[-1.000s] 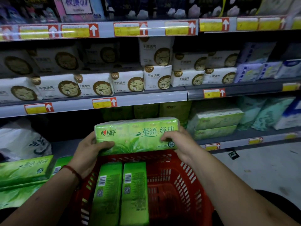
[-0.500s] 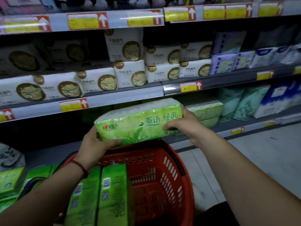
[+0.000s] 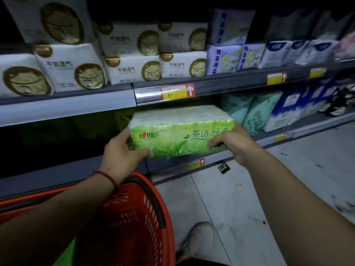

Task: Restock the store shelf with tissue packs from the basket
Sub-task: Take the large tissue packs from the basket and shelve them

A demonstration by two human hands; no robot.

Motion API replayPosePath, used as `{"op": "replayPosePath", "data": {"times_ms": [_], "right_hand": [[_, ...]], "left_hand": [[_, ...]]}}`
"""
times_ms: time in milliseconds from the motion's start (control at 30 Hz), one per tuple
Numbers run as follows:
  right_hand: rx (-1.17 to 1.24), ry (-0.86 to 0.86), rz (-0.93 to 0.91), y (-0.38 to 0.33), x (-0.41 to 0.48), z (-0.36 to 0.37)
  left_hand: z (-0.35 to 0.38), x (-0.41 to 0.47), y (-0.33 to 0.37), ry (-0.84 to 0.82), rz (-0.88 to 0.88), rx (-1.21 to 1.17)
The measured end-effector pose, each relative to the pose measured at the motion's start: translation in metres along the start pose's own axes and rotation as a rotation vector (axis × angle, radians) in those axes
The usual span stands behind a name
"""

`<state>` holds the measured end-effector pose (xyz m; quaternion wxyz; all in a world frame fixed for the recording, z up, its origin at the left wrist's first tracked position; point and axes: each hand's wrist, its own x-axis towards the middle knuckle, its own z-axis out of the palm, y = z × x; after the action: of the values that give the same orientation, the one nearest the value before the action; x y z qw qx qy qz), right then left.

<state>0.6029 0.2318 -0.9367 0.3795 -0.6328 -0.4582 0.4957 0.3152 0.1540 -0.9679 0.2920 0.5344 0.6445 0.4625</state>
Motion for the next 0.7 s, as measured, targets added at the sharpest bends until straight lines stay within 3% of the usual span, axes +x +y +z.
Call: {"op": "replayPosePath", "data": {"times_ms": [333, 700], "right_hand": [[0.186, 0.334, -0.059, 0.006, 0.114, -0.023], [0.100, 0.535, -0.123, 0.037, 0.175, 0.005]], "left_hand": [[0.110, 0.060, 0.011, 0.050, 0.068, 0.004], [0.128, 0.115, -0.002, 0.136, -0.068, 0.156]]}}
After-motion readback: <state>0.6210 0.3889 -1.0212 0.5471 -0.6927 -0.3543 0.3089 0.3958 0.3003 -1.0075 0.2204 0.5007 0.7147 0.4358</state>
